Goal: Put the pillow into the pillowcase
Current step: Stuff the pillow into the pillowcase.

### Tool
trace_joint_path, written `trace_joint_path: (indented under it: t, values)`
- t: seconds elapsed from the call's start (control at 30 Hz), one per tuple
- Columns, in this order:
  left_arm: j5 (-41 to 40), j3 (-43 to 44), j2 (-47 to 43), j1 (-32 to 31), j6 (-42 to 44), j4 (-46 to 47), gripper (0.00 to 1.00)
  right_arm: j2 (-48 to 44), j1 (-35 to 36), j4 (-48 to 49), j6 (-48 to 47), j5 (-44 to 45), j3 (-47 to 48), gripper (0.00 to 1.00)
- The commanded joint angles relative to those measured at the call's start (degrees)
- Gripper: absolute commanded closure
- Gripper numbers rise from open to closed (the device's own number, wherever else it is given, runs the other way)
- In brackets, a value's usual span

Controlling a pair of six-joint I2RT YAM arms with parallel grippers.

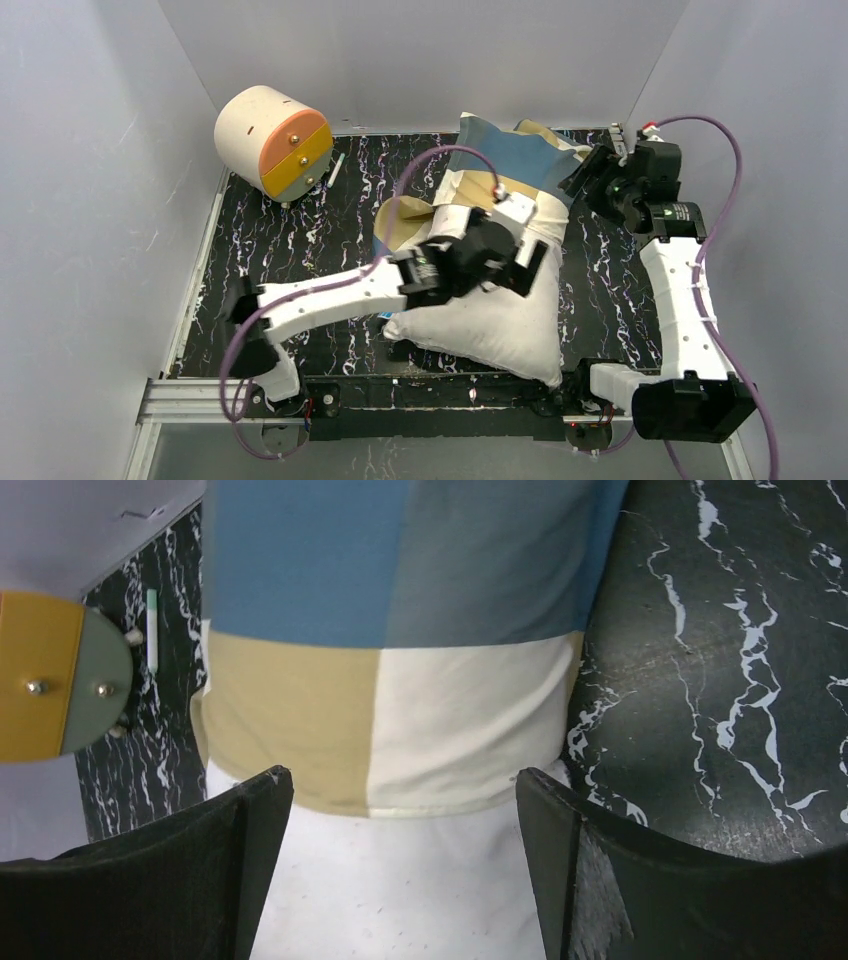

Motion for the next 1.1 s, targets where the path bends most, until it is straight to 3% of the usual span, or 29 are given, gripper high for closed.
trace_joint_path:
  t: [0.0,0.07,0.2,0.23,0.33,0.4,0.57,0.73,0.93,1.07]
  values:
    - [-21.4,9.4,13.9,-4.68,-0.75,-10.11,0.02,2.53,-8.51,3.4,0.55,-12.27,-3.29,0.1]
    - [-24.47,15.01,21.23,-5.19,-0.79,-14.95,0.02,3.18,-11.32,3.78,0.54,-15.27,-4.67,0.08]
    - [-27.89,18.24,32.51,-3.77,-1.69,-22.15,0.02,2.4,-13.13,5.22,0.19,-17.56,-7.17,0.09]
    - [-26.36,17.84,33.75,-2.54,-2.26,-22.76,0.09,2.22,-13.15,5.23,-0.02,-17.91,-7.84,0.1]
    - [-21.63,11.57,29.99,3.14,-4.51,-19.95,0.76,0.98,-13.15,6.0,-0.78,-19.94,-11.35,0.16]
    - [-15.57,5.59,22.69,7.72,-4.14,-15.63,0.98,-0.43,-13.15,6.83,-1.15,-21.65,-14.25,0.22]
    - [-3.23,-3.49,5.11,17.2,-7.79,-7.39,1.0,-4.95,-13.16,14.87,-0.98,-28.29,-24.63,0.38]
    - [2.97,-2.18,2.59,20.73,-10.1,-7.47,1.0,-7.82,-12.38,37.17,2.18,-32.16,-39.25,0.52]
    - [5.48,0.63,3.57,22.23,-10.7,-7.95,1.0,-9.92,1.12,59.39,-6.59,-17.73,-46.42,0.5]
    - [5.92,1.55,4.6,22.7,-10.56,-8.67,1.0,-5.93,8.29,67.16,-12.58,-13.3,-46.36,0.51]
